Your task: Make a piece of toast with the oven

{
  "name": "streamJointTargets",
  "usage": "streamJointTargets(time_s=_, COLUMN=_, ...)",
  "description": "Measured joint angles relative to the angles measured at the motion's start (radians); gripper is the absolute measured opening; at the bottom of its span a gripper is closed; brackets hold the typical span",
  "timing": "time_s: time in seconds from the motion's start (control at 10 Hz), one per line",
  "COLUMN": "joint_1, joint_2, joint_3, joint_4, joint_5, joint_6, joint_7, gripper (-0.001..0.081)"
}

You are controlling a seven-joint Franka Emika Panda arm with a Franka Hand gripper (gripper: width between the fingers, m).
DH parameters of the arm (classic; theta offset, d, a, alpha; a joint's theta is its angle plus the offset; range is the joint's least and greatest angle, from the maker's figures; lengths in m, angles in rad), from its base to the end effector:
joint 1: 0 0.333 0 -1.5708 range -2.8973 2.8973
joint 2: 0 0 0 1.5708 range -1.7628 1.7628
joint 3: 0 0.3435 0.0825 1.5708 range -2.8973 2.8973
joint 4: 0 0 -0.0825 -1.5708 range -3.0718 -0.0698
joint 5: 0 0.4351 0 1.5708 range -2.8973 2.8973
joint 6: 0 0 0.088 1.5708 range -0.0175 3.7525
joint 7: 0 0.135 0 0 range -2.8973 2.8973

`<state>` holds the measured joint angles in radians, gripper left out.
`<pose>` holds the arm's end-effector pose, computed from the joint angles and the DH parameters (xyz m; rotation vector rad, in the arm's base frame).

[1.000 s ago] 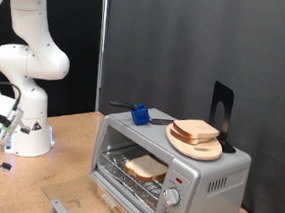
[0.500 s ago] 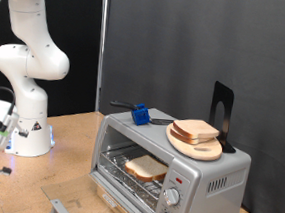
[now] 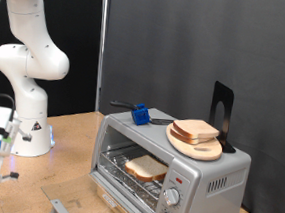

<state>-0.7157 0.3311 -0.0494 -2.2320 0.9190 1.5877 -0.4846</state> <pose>0.4176 -0.2552 0.1905 -1.7890 0.7695 0.2752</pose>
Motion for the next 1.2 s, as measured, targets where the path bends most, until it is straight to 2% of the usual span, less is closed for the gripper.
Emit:
streamJointTargets(time_s=0.7, joint_1=0.058, joint_2=0.074, joint_3=0.050, joint_4=-0.089, joint_5=0.004, joint_6=0.232, joint_7=-0.013, gripper=0.0682)
streamJointTargets(time_s=1.2, joint_1=0.070, joint_2=0.093, joint_3=0.103, joint_4=-0.131, joint_5=0.020, joint_6=0.238, joint_7=-0.036, gripper=0.0682)
